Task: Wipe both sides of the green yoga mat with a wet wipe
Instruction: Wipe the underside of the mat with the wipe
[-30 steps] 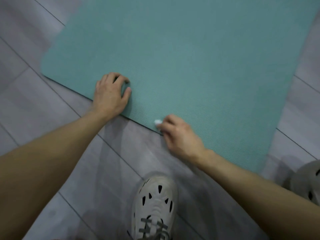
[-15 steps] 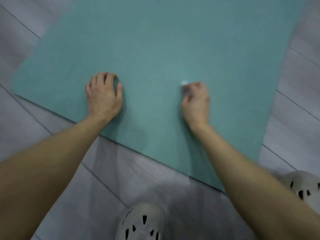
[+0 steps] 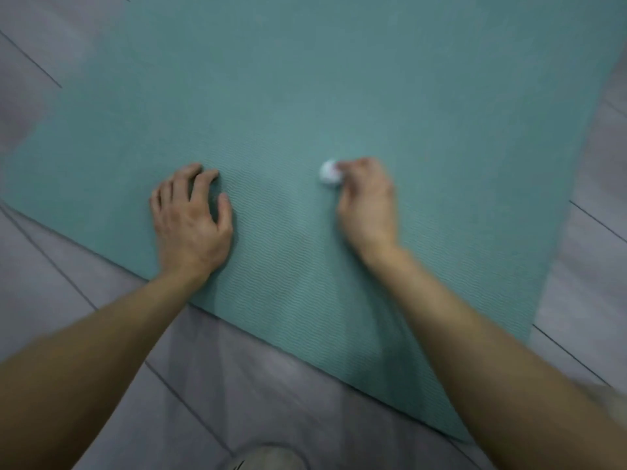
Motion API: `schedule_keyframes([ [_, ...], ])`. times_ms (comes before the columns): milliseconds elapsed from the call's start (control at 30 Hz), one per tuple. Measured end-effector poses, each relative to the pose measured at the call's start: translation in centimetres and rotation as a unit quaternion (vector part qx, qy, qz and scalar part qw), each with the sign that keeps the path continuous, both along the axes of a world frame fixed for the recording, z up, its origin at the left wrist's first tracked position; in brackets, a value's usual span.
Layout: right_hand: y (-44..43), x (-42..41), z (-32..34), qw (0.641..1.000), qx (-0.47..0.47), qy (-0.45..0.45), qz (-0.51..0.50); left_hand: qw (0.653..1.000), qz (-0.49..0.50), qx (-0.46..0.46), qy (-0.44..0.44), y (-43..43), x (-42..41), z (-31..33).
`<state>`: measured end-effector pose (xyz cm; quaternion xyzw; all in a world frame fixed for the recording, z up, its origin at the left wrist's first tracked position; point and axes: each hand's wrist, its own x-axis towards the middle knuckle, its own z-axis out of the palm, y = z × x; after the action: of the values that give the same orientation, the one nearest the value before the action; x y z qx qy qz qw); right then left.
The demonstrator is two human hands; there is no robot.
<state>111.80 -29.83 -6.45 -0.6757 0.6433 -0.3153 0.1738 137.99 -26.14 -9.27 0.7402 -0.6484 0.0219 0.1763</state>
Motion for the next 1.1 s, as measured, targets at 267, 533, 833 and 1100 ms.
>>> schedule_keyframes([
  [267,-1.8,0.7,0.6,0.955,-0.134,0.168,0.204,1.000,0.006,-0.004,0.010,0.2,-0.2,0.3],
  [533,-3.5,1.5,0.5,0.989,-0.057,0.091,0.105,1.000,0.003,0.005,0.006,0.2,-0.3,0.2],
  [833,-2.2,4.8,-0.1,0.997,-0.026,0.058,0.047,0.998,0.053,-0.031,-0.010,-2.9,6.6,0.3],
  [1100,-6.5,2.2,1.3,0.970,-0.045,0.120,0.207,0.992,0.121,-0.027,0.002,-3.0,7.4,-0.5],
])
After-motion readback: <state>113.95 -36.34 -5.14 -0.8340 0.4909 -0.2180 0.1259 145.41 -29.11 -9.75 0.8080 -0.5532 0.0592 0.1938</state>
